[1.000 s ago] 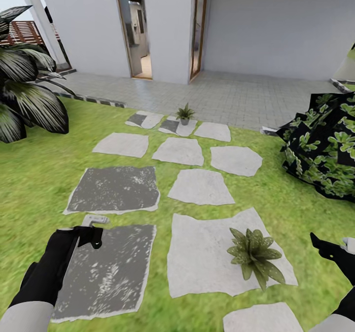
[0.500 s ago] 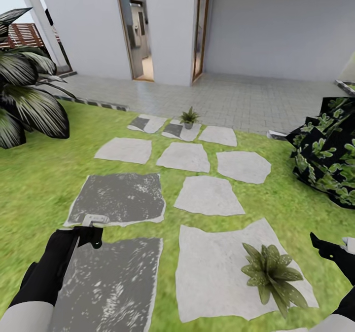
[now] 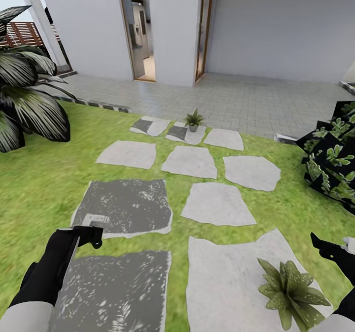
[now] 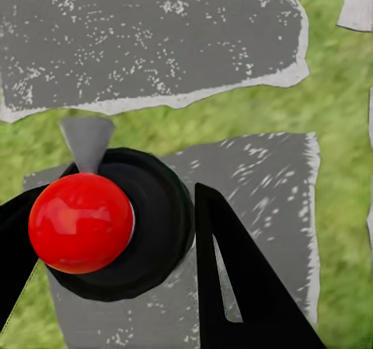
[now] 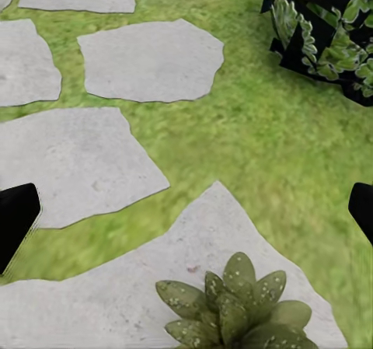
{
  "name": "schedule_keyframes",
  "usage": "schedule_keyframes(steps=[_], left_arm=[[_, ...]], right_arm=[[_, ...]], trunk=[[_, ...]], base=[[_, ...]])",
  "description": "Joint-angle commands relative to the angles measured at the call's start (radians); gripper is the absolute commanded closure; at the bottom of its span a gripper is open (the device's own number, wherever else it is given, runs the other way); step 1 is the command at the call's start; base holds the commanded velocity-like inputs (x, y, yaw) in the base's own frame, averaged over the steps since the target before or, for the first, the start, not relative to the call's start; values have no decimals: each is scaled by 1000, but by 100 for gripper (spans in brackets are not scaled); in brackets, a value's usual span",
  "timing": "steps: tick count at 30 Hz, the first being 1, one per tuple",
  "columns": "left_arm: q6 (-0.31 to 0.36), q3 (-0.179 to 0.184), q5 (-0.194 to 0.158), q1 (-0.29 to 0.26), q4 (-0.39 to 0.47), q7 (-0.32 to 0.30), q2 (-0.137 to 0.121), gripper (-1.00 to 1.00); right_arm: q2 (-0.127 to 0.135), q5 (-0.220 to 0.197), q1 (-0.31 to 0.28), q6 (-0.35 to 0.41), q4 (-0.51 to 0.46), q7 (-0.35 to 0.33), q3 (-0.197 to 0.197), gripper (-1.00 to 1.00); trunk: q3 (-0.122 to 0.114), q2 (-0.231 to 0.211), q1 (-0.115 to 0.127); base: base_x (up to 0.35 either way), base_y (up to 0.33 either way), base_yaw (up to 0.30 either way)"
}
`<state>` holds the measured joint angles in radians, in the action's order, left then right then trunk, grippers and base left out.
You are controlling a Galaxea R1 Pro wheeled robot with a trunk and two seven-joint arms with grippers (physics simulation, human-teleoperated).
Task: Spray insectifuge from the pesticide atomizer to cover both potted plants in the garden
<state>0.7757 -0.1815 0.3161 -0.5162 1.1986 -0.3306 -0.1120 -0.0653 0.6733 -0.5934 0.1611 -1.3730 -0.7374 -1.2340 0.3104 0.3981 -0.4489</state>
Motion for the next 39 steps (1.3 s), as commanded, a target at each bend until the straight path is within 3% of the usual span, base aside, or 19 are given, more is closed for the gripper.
schedule_keyframes(steps=[1,24,39], left_arm=[[3,-1,11,-1,1,-10,0,100],[3,1,11,-1,1,-10,0,100],[2,1,11,-1,-1,-10,0,100]], right_arm=[[-1,4,-2,5,-3,-7,-2,-100],[-1,2,-2,5,-3,-8,-1,-100],[-1,2,-2,5,-3,-7,-1,-100]], trunk=[[2,2,-1],[1,2,-1],[-19,2,-1]], base=[[288,219,0],[287,219,0],[287,215,0]])
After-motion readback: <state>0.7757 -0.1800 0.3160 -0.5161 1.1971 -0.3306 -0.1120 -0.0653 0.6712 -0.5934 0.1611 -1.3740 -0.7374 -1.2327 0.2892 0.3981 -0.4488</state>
